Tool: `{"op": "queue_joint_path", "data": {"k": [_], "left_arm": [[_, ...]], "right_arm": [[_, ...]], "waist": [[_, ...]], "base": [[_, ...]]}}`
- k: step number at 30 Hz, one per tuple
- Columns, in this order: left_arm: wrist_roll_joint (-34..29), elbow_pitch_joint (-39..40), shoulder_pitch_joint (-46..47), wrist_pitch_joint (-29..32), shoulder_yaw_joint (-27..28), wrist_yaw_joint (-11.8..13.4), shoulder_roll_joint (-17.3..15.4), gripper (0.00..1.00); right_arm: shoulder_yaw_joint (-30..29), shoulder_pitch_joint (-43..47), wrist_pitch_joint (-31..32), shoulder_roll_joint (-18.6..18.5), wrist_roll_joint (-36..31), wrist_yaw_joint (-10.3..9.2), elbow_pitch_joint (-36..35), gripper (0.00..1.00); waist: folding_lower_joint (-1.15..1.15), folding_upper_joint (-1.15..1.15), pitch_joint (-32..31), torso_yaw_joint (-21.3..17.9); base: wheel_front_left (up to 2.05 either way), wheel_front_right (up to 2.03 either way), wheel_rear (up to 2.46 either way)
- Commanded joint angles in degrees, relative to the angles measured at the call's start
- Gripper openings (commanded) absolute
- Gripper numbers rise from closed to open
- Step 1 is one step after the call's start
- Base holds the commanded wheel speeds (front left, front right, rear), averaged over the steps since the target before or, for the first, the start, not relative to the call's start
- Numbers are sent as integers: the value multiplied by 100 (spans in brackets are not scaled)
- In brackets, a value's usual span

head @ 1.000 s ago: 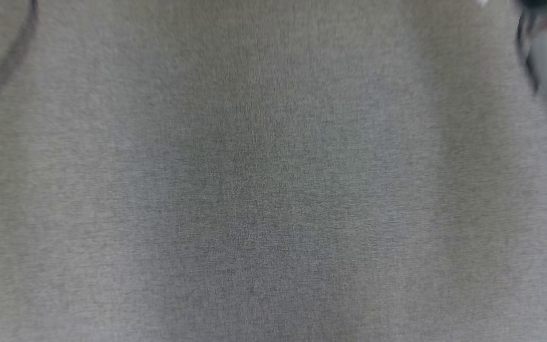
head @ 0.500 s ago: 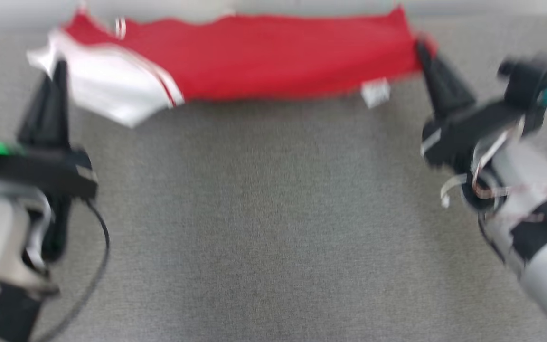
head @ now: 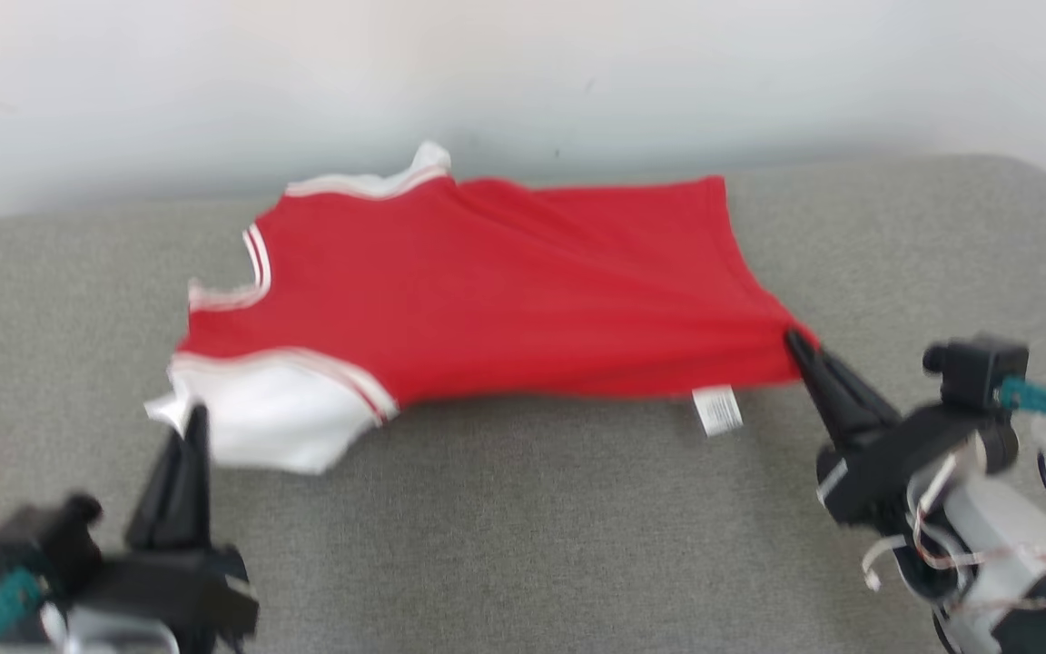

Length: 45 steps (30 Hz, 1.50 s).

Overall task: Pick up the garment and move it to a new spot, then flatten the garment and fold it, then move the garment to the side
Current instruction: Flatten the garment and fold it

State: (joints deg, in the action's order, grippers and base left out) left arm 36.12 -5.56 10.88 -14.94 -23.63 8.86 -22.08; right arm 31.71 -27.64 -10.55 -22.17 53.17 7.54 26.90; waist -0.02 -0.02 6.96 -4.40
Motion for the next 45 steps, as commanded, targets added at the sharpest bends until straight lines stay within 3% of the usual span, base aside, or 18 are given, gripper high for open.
{"op": "queue_joint_path", "data": {"k": [1, 13, 20, 26, 35, 45], "left_arm": [[-112, 54, -216, -32, -8, 71, -58, 0], [151, 673, -1590, -8, -15, 589, 138, 0], [308, 665, -2139, 13, -64, 725, 199, 0], [437, 489, -2263, 74, -78, 657, 232, 0], [473, -292, -1907, 7, -115, 291, 482, 0], [191, 3, -1663, -21, 110, 140, 390, 0]], "right_arm": [[-99, 194, 36, -80, -59, -10, -77, 0], [-941, 1538, 667, 76, -520, -10, -754, 0], [-1652, 2449, 1349, 367, -913, -10, -1171, 0], [-2155, 2962, 1931, 669, -1397, -10, -1531, 0], [-2585, 3151, 2387, 1120, -1856, -10, -1798, 0], [-2822, 2978, 2478, 1232, -1900, -10, -2118, 0]], "waist": [[2, 2, -237, -12], [2, 2, -608, 100], [2, 2, -712, 268], [2, 2, -587, 306], [2, 2, -404, 347], [2, 2, -381, 300]], "base": [[0, 0, 0], [0, 0, 0], [0, 0, 0], [0, 0, 0], [0, 0, 0], [0, 0, 0]]}}
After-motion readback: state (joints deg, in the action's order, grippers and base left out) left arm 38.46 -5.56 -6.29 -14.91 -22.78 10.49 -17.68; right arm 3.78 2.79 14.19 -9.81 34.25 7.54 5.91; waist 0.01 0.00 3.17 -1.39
